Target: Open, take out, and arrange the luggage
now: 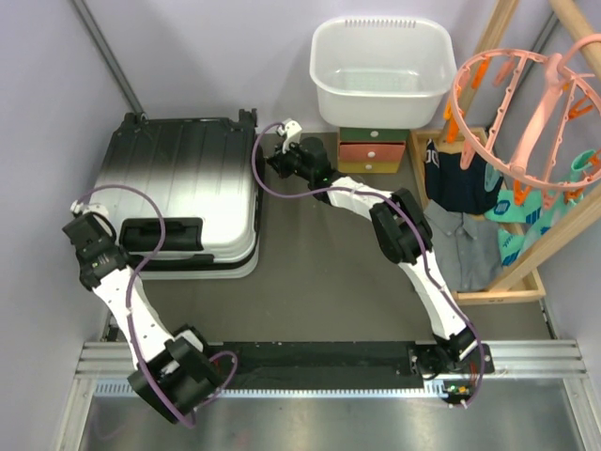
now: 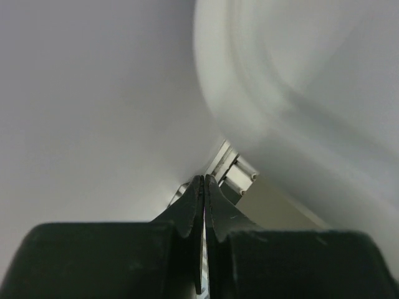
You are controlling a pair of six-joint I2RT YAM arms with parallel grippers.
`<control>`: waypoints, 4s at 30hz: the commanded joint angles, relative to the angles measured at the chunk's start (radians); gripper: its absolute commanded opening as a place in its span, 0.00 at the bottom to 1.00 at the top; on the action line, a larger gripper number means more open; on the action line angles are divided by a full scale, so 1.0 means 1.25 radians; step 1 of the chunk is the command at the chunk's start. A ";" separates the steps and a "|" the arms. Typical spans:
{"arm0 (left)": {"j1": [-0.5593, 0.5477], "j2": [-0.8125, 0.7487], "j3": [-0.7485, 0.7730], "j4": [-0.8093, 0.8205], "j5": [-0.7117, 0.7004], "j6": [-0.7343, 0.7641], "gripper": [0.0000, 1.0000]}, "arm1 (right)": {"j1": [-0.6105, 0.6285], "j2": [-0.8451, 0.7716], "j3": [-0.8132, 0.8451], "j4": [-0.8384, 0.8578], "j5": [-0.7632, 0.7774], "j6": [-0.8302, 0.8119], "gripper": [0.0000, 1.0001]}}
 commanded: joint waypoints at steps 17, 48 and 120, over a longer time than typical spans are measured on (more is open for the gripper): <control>-0.112 0.424 0.199 0.325 0.160 -0.059 0.01 | 0.025 -0.145 -0.050 -0.015 -0.036 0.004 0.00; -0.775 1.029 1.205 -0.048 0.134 -0.231 0.75 | 0.016 -0.119 -0.070 -0.027 -0.054 0.087 0.00; -0.853 0.445 0.437 -0.363 0.487 0.066 0.00 | -0.018 -0.454 -0.713 0.155 -0.083 0.302 0.00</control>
